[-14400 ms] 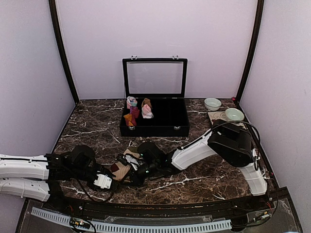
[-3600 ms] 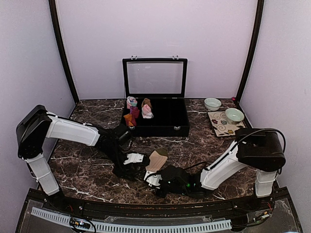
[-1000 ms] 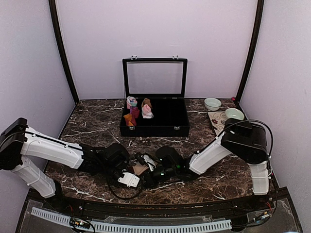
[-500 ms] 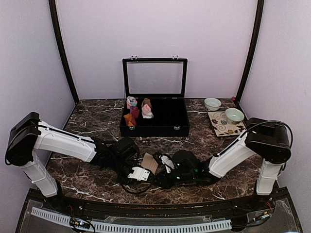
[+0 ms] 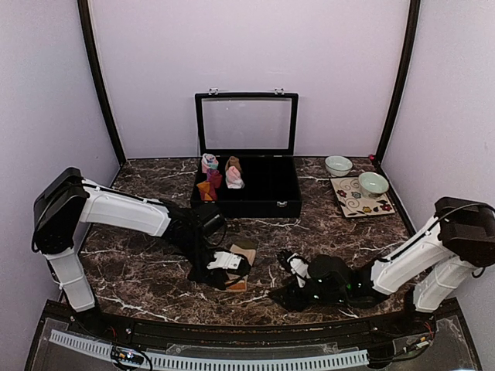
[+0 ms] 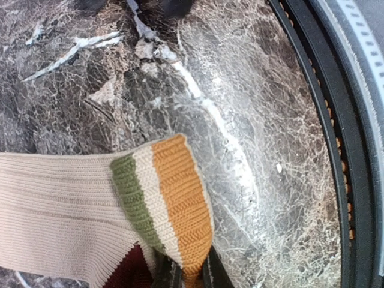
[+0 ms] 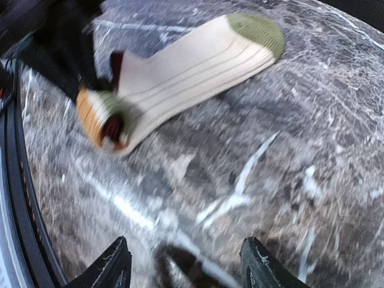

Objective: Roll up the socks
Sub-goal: Roll the sock at the center of the board.

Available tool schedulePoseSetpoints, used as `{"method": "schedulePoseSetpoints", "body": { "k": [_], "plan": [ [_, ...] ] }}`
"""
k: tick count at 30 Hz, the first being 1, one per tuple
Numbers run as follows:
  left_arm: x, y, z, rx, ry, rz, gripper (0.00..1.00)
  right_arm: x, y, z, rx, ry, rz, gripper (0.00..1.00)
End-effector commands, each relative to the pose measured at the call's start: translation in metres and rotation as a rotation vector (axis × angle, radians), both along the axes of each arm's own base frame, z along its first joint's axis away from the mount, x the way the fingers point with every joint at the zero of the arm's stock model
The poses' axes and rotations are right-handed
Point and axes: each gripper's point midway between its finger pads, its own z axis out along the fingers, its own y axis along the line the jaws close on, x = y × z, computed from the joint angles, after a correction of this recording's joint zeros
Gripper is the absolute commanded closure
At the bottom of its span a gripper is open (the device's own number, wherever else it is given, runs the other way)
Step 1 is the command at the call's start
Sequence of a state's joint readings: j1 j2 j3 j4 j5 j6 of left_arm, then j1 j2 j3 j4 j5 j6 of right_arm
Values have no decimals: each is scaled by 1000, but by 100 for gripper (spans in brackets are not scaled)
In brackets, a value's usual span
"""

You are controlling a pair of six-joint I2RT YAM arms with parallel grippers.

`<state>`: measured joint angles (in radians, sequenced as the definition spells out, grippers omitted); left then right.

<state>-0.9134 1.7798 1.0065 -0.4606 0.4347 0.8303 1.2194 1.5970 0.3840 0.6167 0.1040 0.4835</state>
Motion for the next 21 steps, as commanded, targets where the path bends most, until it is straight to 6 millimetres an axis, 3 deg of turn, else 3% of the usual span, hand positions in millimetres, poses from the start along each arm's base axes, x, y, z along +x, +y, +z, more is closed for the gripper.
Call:
{"method": "schedulePoseSetpoints", "body": {
  "k": [1,8,11,21],
  "plan": [
    [-41,60,-42,314,288,14,100,-12,-5,7,-90,-111,37,39],
    [-41,55,-48,391,439,16,100,-37,37,7,-350,-332,254,35],
    [-42,57,-54,415,457,14,100,-46,52,5,-438,-435,353,39],
    [-41,64,-64,504,507,14,100,-32,90,20,-497,-688,439,41]
  ]
}}
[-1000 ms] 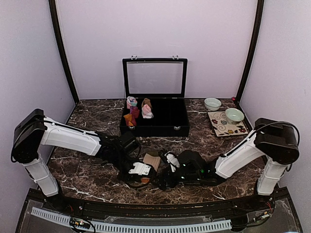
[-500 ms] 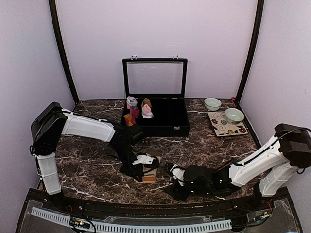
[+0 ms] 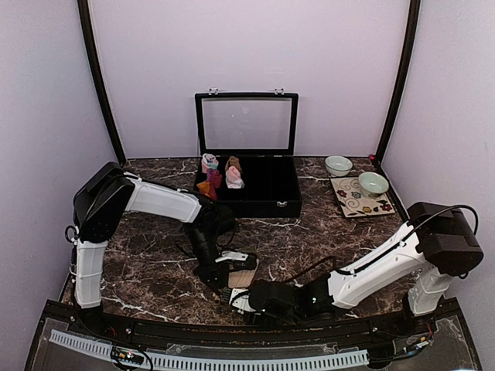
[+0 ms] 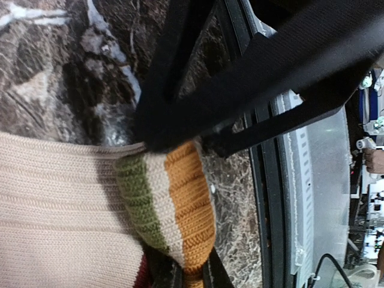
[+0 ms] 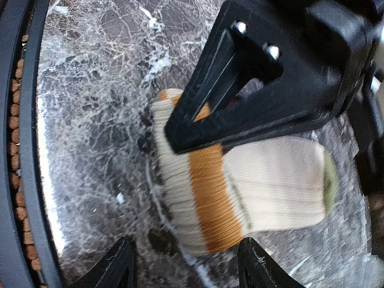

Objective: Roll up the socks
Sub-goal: Roll the sock at the center of the board.

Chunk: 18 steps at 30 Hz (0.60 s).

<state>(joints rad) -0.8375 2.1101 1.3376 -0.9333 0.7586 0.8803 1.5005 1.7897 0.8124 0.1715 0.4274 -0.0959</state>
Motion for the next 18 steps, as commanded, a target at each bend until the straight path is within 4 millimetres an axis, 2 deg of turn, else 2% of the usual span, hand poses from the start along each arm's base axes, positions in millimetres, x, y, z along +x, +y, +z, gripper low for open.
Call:
{"method": "schedulePoseSetpoints", "body": {
  "k": [1,6,10,18],
  "plan": [
    [-17,67,-63,354,-9,-114,100,11,20,17,-6,-139,62,41],
    [-11,66,-66,364,-31,-111,100,12,32,25,11,-161,84,43],
    [-7,66,-69,374,-50,-101,100,1,36,29,42,-111,122,43],
    [6,59,-75,372,-102,-60,100,-7,50,18,103,-66,145,47]
  ]
}}
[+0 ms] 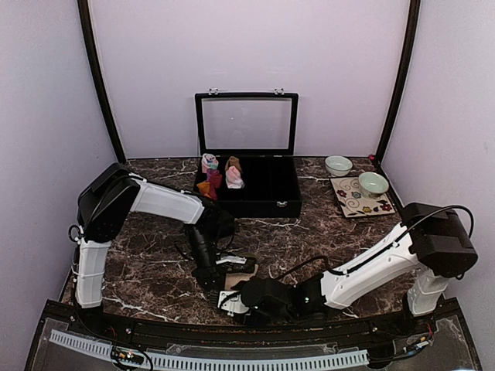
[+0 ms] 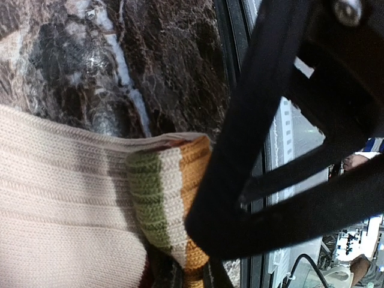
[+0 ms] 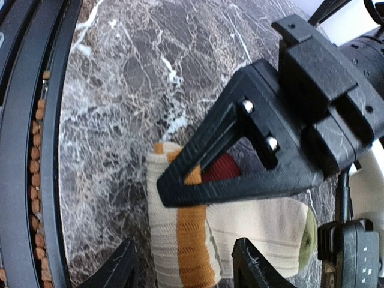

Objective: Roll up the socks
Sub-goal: Roll the sock at the center of the board, then pick up the sock from the center of the board.

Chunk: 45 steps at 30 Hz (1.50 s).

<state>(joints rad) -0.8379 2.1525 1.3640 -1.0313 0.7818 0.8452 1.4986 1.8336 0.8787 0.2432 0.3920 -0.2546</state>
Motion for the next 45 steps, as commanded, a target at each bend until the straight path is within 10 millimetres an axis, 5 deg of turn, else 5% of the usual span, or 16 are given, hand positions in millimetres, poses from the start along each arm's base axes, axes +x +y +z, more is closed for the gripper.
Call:
{"method": "schedulePoseSetpoints", "body": {
  "k": [1,10,18,23,35,41,45],
  "plan": [
    [17,51,-75,279,-198,-114,100,-3,19,2,76,14,16,47],
    [22,51,-76,286,-217,-112,100,10,16,-23,75,67,-21,53],
    [30,46,-70,277,-243,-76,85,4,6,-53,11,190,-40,81],
    [47,43,-52,211,-326,23,69,-5,-11,-71,18,303,-93,89],
    [77,56,13,-28,-733,203,63,-12,-45,-106,30,600,-221,93],
    [72,64,41,-116,-832,199,64,-22,-56,-127,-51,725,-257,95],
    [43,70,52,-176,-760,103,67,-23,-66,-140,-71,820,-304,95]
  ]
}}
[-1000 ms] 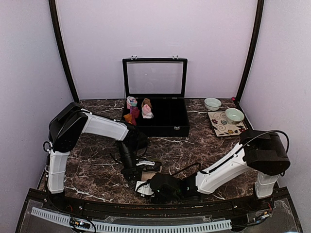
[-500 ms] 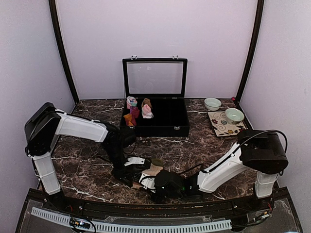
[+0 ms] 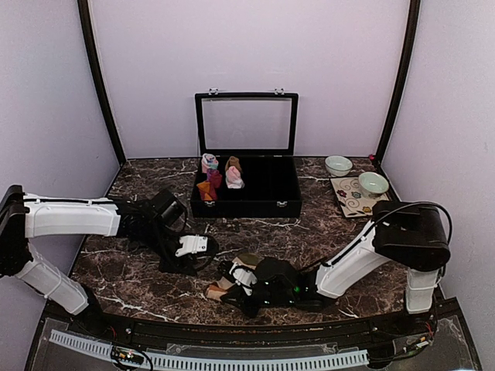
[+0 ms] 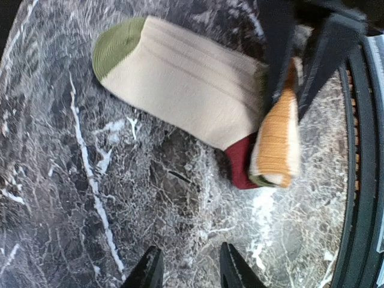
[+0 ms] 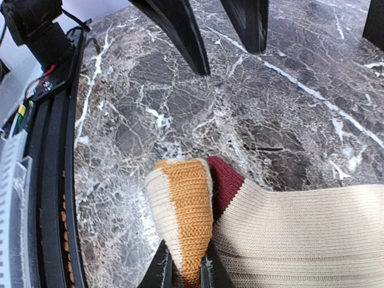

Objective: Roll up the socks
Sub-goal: Pick up the sock from the center of the board.

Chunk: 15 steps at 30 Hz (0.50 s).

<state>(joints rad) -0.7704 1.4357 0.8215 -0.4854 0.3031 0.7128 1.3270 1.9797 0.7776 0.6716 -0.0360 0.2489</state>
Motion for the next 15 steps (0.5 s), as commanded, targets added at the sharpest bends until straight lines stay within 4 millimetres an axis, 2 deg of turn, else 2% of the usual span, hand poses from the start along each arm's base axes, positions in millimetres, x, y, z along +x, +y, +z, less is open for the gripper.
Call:
{"method": "schedulePoseSetpoints", "body": {
  "k": [1,4,8,11,15],
  "plan": [
    [-28,5,13,-33,33,-134,67,-33,-91,-119,-429,295,-10,96],
    [-46,-4,17,-44,18,-247,68,-32,-101,-130,-436,380,-37,96],
    [-63,-21,1,35,-63,-379,68,-33,-109,-137,-433,461,-58,96],
    [-58,-36,-5,50,-166,-405,66,-36,-112,-139,-434,503,-60,96],
    [-52,-43,-12,78,-250,-426,62,-39,-112,-141,-427,550,-61,97]
  ]
}}
